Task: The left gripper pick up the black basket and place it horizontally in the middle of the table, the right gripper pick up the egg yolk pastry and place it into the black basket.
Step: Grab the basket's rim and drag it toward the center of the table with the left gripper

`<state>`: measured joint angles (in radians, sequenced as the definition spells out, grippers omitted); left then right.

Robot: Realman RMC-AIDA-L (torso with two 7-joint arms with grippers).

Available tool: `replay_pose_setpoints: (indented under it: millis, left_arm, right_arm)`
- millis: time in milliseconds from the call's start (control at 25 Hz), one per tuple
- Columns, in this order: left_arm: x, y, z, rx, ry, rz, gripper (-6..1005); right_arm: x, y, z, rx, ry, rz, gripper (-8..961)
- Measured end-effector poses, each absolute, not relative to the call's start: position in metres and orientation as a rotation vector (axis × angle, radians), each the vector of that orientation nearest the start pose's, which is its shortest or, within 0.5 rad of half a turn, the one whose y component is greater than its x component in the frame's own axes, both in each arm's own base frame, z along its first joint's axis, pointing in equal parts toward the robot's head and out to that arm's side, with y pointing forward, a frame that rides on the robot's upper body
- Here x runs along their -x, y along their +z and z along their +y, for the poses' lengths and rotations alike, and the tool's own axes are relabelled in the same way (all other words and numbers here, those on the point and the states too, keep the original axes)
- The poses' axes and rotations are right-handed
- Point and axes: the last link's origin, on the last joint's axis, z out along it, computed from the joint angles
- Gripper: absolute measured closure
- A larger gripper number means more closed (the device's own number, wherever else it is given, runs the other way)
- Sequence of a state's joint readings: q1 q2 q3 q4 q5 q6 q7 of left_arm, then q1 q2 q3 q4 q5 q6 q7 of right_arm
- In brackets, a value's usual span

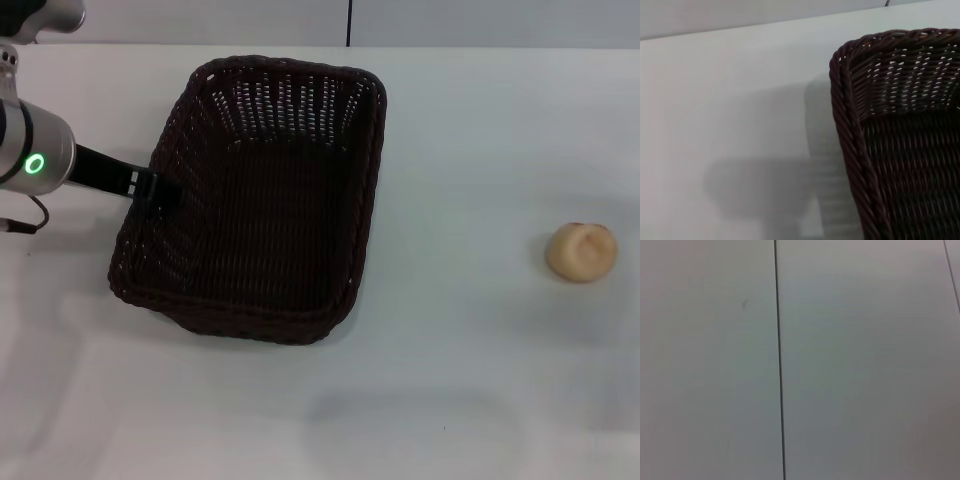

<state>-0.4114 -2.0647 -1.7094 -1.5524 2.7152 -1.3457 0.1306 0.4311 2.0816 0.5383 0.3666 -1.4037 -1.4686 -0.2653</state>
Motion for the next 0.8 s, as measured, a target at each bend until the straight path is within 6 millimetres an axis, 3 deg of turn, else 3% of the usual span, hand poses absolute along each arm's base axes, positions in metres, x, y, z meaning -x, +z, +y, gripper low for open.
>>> replay_pose_setpoints:
  millis: [360, 640, 800]
  left_arm:
    - [0.210, 0.023, 0.359, 2.107, 0.256, -1.256, 295]
    - [0.209, 0.025, 0.360, 2.103, 0.250, -1.246, 297]
    - [0.208, 0.026, 0.361, 2.099, 0.241, -1.242, 467]
  right_arm:
    - [-0.322, 0.029, 0.315, 1.020, 0.642, 0.465, 126]
    - [-0.322, 0.029, 0.315, 1.017, 0.644, 0.463, 127]
    - [-0.321, 0.029, 0.315, 1.017, 0.645, 0.462, 127]
